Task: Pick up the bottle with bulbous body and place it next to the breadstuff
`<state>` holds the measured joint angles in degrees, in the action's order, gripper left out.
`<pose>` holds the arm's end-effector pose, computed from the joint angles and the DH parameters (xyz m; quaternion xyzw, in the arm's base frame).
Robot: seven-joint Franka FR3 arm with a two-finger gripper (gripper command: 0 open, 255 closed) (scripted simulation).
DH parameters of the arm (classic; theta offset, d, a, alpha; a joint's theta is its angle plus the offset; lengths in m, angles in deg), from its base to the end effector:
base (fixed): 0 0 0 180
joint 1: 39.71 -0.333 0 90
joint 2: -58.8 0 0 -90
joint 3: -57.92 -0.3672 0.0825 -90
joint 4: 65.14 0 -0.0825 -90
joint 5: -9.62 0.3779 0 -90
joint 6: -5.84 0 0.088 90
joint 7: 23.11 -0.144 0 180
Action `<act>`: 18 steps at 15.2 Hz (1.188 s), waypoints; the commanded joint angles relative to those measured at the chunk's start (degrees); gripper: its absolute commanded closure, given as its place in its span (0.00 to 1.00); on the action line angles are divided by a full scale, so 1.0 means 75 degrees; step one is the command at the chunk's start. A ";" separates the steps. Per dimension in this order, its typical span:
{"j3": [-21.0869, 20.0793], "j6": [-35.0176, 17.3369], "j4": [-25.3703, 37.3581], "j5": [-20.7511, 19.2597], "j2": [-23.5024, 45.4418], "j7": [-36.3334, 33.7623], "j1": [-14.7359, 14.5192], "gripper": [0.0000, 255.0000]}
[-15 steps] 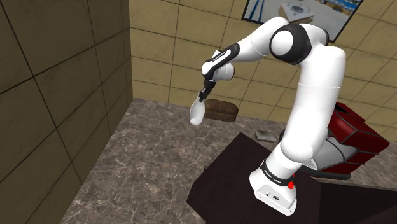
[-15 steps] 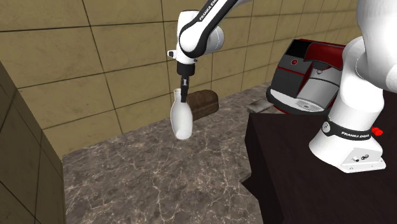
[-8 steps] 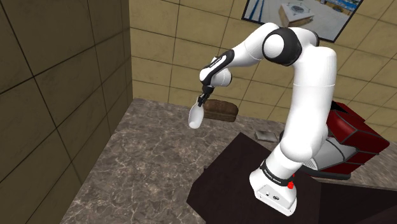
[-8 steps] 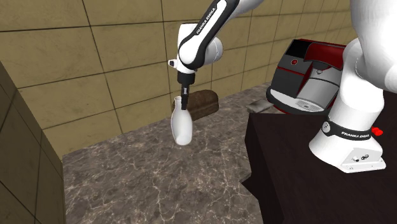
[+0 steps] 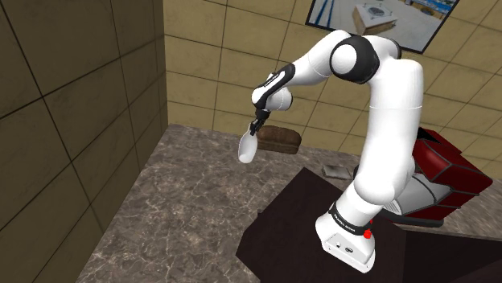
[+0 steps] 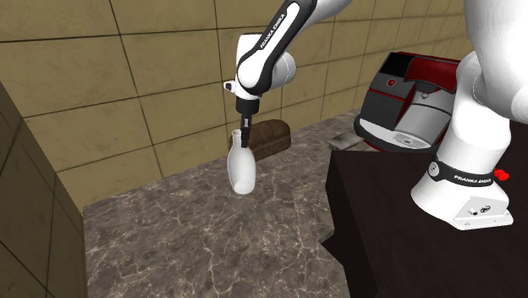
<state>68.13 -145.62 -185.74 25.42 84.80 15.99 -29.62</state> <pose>0.5744 -0.2124 0.2249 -0.9966 -0.0565 -0.0592 0.0042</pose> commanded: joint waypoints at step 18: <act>0.0263 0.0680 -0.0168 -0.0369 -0.0868 -0.0257 -0.0163 0.00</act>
